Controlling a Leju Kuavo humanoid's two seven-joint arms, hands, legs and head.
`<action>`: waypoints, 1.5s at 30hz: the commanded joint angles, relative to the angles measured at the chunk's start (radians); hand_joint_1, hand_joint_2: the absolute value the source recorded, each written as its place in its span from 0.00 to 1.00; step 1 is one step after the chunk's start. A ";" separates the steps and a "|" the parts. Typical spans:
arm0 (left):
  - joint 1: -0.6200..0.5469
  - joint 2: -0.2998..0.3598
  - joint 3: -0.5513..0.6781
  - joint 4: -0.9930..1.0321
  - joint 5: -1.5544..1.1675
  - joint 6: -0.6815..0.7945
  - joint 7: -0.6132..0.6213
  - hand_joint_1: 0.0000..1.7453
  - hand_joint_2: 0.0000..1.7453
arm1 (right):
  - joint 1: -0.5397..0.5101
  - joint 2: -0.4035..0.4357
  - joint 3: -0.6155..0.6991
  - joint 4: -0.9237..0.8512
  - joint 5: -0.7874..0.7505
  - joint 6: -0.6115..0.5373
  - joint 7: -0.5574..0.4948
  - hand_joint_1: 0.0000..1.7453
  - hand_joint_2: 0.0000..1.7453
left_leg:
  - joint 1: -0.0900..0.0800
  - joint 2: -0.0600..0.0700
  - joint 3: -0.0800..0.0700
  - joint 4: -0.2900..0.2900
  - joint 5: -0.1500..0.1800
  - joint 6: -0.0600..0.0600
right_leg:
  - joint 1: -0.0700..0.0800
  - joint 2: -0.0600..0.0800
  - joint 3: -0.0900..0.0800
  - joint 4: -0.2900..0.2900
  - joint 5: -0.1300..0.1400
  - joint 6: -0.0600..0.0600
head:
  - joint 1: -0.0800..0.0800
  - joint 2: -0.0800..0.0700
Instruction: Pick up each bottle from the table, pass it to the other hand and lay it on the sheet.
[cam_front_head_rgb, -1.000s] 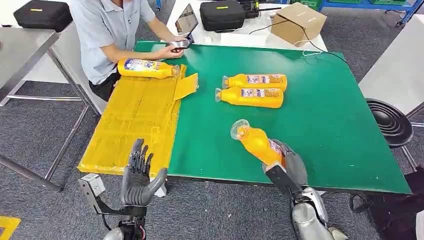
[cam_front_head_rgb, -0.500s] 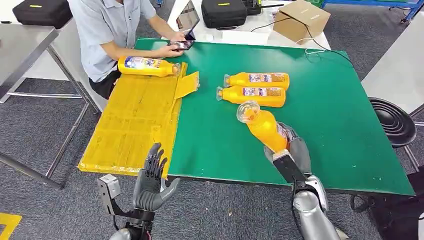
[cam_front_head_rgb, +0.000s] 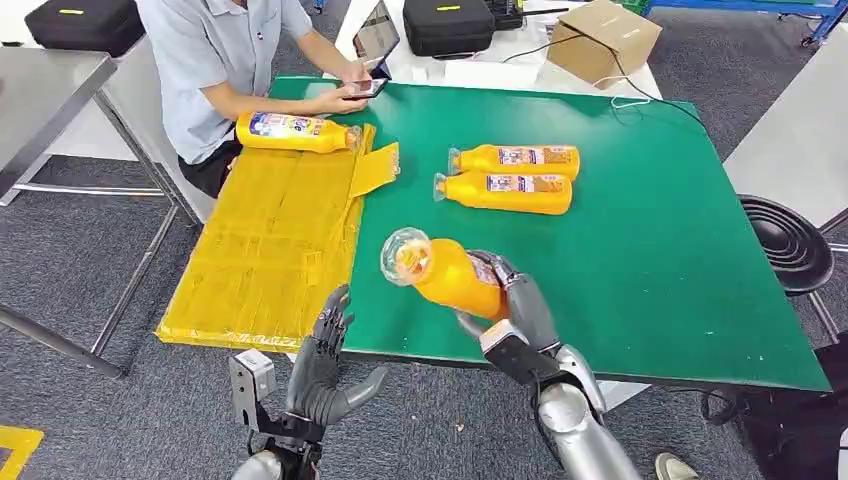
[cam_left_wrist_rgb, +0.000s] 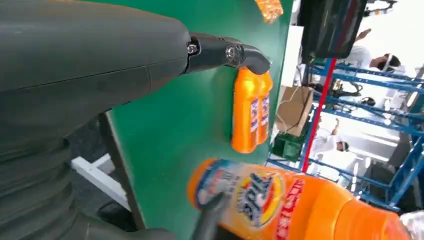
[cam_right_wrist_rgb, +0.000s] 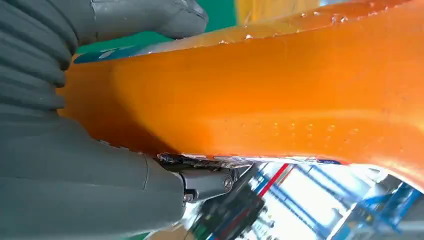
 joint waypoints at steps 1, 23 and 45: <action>-0.034 0.006 0.001 0.057 0.006 0.005 -0.001 0.00 1.00 | -0.012 -0.014 0.067 -0.006 -0.007 0.004 0.001 1.00 1.00 | 0.000 0.001 0.001 0.000 0.000 -0.001 | 0.000 0.000 0.000 0.000 0.000 -0.001 | 0.000 0.000; -0.040 -0.017 0.000 0.049 -0.115 0.153 -0.134 0.00 1.00 | -0.114 -0.016 0.128 0.099 -0.061 0.071 0.061 1.00 1.00 | 0.000 0.003 0.001 -0.001 0.000 -0.001 | 0.000 0.001 0.000 0.000 0.000 -0.002 | 0.000 0.000; -0.110 -0.017 -0.031 0.107 0.116 0.022 -0.001 0.00 1.00 | -0.243 0.058 0.292 0.223 -0.015 0.091 0.088 1.00 1.00 | 0.000 0.002 0.000 -0.001 0.000 -0.001 | 0.000 0.001 0.000 0.000 0.000 -0.002 | 0.000 0.000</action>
